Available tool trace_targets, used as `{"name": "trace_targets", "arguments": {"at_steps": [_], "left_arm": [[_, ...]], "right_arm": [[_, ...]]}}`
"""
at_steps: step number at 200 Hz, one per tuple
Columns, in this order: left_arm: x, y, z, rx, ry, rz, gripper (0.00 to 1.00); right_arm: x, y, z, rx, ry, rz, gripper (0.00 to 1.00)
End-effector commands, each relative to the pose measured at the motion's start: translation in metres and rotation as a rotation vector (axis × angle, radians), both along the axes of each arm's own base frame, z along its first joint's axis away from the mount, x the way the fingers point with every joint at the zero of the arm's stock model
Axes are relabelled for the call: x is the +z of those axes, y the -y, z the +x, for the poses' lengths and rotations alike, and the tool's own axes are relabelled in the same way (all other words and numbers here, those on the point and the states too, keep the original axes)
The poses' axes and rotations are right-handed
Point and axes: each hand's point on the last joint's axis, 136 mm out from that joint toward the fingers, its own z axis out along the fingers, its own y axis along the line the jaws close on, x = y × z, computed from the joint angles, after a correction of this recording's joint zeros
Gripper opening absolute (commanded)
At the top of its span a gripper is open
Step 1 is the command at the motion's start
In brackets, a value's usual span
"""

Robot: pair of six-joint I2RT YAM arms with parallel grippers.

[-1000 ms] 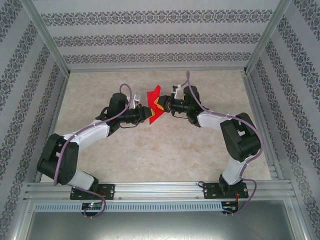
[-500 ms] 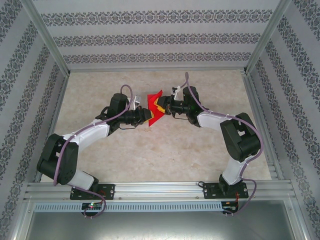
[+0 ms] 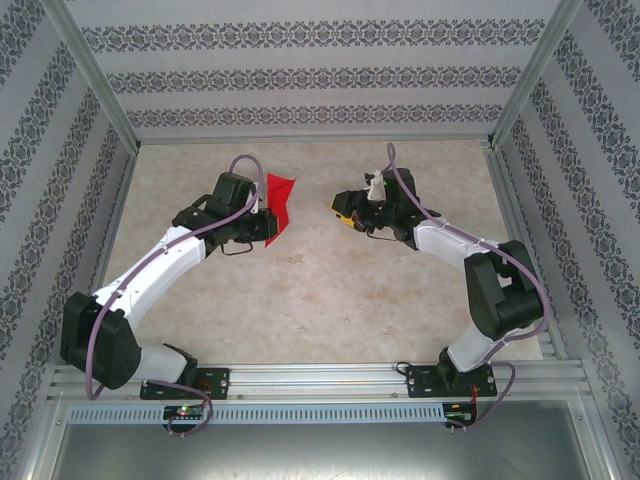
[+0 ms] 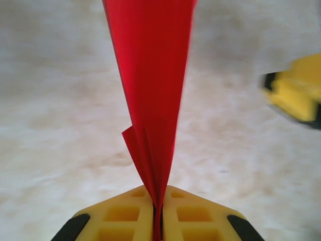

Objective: Fold a paper plane with a square sheet of paper (pick it up from the middle)

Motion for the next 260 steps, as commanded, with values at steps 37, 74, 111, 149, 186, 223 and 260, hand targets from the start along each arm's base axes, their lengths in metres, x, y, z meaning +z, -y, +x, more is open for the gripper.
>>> {"name": "trace_targets", "arguments": {"at_steps": [37, 74, 111, 149, 186, 223, 260], "left_arm": [[-0.016, -0.056, -0.023, -0.041, 0.003, 0.801, 0.13], [-0.039, -0.033, -0.025, -0.142, 0.013, 1.122, 0.13], [-0.064, 0.002, -0.028, -0.226, 0.028, 1.172, 0.15], [-0.104, 0.040, -0.045, -0.361, -0.022, 1.078, 0.20], [-0.126, 0.061, -0.058, -0.428, -0.054, 0.983, 0.35], [-0.129, 0.086, -0.072, -0.490, -0.082, 0.797, 0.52], [-0.102, 0.113, -0.087, -0.532, -0.077, 0.544, 0.68]], "right_arm": [[-0.005, 0.032, -0.009, -0.020, 0.022, -0.133, 0.49], [-0.005, 0.044, -0.012, -0.031, 0.021, -0.138, 0.50], [0.001, 0.044, -0.016, -0.007, 0.024, -0.104, 0.52], [-0.005, 0.059, -0.021, -0.021, 0.003, -0.107, 0.54], [-0.005, 0.062, -0.025, -0.010, 0.001, -0.112, 0.55], [-0.005, 0.061, -0.028, 0.002, -0.001, -0.112, 0.55], [-0.009, 0.059, -0.035, 0.020, -0.010, -0.111, 0.55]]}}
